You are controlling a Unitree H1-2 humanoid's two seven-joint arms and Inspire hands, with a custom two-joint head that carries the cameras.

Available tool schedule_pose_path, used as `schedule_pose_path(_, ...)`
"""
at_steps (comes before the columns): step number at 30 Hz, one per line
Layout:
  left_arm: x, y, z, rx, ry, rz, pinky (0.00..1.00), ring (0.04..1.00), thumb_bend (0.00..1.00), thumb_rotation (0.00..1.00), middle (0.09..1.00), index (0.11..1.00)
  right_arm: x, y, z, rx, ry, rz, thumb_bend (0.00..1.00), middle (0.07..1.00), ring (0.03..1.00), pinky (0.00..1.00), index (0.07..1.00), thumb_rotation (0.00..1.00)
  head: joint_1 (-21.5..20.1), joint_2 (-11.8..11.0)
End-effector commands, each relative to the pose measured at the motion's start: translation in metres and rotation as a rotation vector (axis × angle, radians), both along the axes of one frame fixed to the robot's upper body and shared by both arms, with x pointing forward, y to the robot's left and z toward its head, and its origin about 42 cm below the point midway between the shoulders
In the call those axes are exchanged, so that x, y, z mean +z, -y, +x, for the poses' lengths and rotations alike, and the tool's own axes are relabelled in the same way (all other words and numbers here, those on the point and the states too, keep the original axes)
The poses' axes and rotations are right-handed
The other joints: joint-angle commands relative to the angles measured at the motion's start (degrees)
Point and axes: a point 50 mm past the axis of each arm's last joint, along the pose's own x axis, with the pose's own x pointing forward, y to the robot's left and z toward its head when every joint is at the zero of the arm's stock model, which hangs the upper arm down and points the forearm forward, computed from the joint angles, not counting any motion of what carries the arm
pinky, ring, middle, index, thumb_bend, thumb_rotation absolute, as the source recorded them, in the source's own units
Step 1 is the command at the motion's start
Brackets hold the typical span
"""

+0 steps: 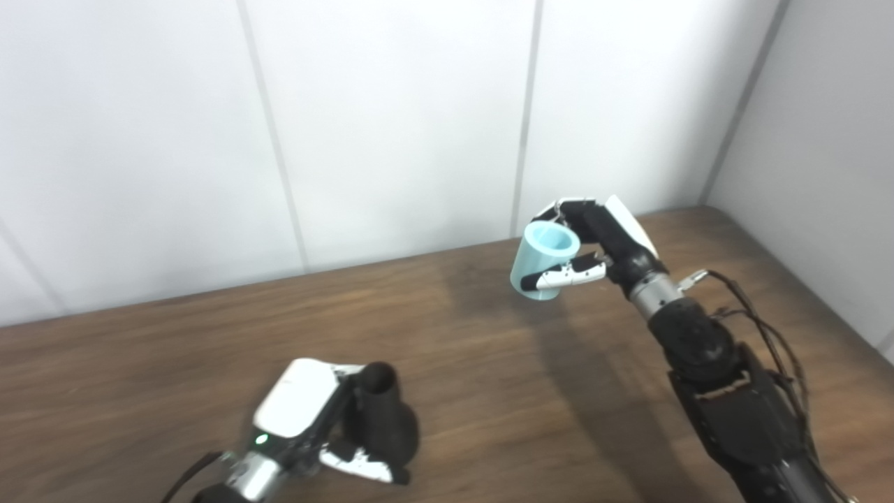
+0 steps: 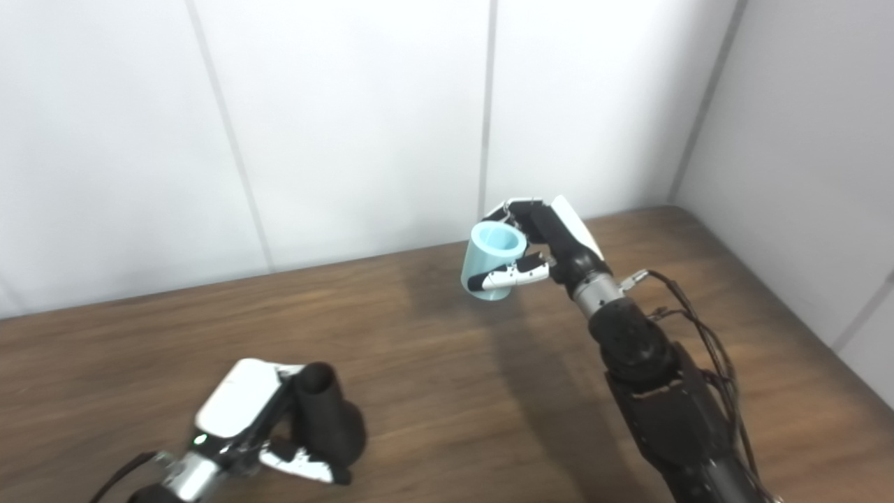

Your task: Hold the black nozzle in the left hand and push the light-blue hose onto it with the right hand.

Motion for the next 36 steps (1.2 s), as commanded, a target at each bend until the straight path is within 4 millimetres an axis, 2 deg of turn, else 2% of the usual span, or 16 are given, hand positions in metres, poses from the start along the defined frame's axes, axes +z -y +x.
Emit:
schedule_pose_path(1,-0.058,-0.003,-0.034,0.012,-0.179,0.133,0.25,0.356,0.52,0.00,0.401,0.514,0.041,-0.016,0.002,0.060,0.092,0.003,0.53,0.416,0.316,0.25,0.503,0.00,1.0,0.2)
schedule_pose_path(8,-0.058,0.007,-0.029,0.018,-0.174,0.147,0.22,0.345,0.52,0.00,0.399,0.512,0.079,-0.064,-0.004,0.231,0.080,-0.066,0.53,0.434,0.340,0.27,0.494,0.00,6.0,1.1)
schedule_pose_path(10,-0.057,0.009,-0.027,0.019,-0.173,0.148,0.20,0.330,0.53,0.00,0.454,0.491,0.086,-0.072,-0.006,0.269,0.078,-0.084,0.53,0.433,0.335,0.27,0.499,0.00,6.5,1.3)
schedule_pose_path(13,-0.055,0.011,-0.026,0.025,-0.178,0.150,0.21,0.336,0.53,0.00,0.472,0.484,0.092,-0.082,-0.010,0.302,0.097,-0.118,0.53,0.444,0.348,0.28,0.494,0.00,7.5,1.8)
schedule_pose_path(15,-0.055,0.012,-0.026,0.030,-0.188,0.154,0.22,0.351,0.52,0.00,0.415,0.507,0.095,-0.088,-0.013,0.319,0.105,-0.153,0.53,0.443,0.347,0.27,0.493,0.00,8.0,2.1)
schedule_pose_path(24,-0.053,0.017,-0.026,0.043,-0.196,0.154,0.23,0.353,0.52,0.00,0.398,0.511,0.091,-0.108,-0.021,0.380,0.083,-0.214,0.53,0.443,0.338,0.25,0.494,0.00,9.5,3.1)
schedule_pose_path(31,-0.052,0.019,-0.026,0.046,-0.192,0.153,0.22,0.347,0.52,0.00,0.397,0.509,0.079,-0.110,-0.019,0.432,0.034,-0.212,0.53,0.445,0.346,0.27,0.495,0.00,10.1,3.7)
schedule_pose_path(33,-0.052,0.019,-0.026,0.049,-0.192,0.149,0.22,0.344,0.53,0.00,0.458,0.489,0.075,-0.109,-0.019,0.437,0.021,-0.218,0.53,0.457,0.358,0.28,0.490,0.00,10.1,3.9)
schedule_pose_path(36,-0.053,0.020,-0.026,0.050,-0.192,0.150,0.22,0.345,0.52,0.00,0.405,0.506,0.070,-0.109,-0.020,0.436,-0.001,-0.224,0.53,0.454,0.351,0.27,0.490,0.00,10.2,4.1)
